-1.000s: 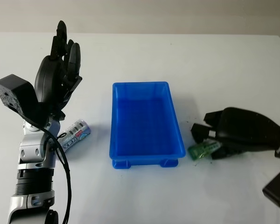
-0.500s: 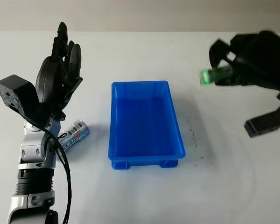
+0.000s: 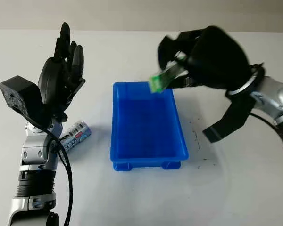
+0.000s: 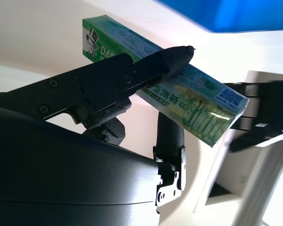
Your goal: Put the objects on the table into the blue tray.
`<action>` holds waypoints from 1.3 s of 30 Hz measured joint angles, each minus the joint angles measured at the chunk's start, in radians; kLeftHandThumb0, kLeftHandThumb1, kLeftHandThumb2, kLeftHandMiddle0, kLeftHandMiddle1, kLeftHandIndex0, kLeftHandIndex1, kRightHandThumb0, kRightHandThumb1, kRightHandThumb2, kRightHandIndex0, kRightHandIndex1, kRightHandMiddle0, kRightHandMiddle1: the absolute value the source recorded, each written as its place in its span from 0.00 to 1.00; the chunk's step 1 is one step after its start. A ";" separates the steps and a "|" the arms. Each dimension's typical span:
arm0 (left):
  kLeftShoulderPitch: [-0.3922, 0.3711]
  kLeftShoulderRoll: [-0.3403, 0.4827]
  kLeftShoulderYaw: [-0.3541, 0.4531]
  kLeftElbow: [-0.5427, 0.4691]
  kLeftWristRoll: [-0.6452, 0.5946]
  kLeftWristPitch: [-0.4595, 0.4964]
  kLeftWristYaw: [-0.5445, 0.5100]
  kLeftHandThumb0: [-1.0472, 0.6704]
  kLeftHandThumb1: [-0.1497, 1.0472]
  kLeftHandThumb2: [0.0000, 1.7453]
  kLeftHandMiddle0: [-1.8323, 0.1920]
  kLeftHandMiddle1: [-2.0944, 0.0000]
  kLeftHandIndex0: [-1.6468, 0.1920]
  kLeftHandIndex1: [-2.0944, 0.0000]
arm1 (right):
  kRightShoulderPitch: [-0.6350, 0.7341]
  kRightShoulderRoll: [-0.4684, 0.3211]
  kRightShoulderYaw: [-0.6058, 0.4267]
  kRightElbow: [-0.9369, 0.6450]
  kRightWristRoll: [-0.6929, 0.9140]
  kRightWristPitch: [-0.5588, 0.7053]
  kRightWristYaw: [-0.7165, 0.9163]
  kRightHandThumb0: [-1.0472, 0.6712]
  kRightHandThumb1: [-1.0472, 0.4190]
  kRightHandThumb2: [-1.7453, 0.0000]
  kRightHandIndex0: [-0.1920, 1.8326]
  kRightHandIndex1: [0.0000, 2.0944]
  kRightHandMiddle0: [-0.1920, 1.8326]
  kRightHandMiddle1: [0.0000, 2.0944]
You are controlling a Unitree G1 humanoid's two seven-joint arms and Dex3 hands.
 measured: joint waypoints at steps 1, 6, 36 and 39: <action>0.002 -0.001 0.000 -0.002 0.000 -0.002 0.000 0.21 1.00 0.35 1.00 1.00 1.00 1.00 | -0.005 0.002 0.008 0.000 -0.001 -0.007 0.005 0.27 0.00 0.87 0.51 1.00 0.44 1.00; 0.016 -0.014 0.000 -0.020 -0.001 -0.002 0.014 0.21 1.00 0.35 1.00 1.00 1.00 1.00 | -0.012 -0.003 0.023 -0.013 0.113 -0.008 0.324 0.21 0.00 0.87 0.14 0.46 0.10 0.52; 0.025 -0.015 0.007 -0.022 -0.008 -0.017 0.018 0.23 1.00 0.34 1.00 1.00 1.00 1.00 | 0.448 0.320 -0.521 -0.319 1.161 0.969 0.784 0.16 0.00 0.62 0.00 0.00 0.00 0.00; 0.025 -0.015 0.008 -0.023 -0.009 -0.016 0.017 0.24 1.00 0.33 1.00 1.00 1.00 1.00 | 0.489 0.357 -0.543 -0.382 1.207 1.059 0.771 0.16 0.00 0.62 0.00 0.00 0.00 0.00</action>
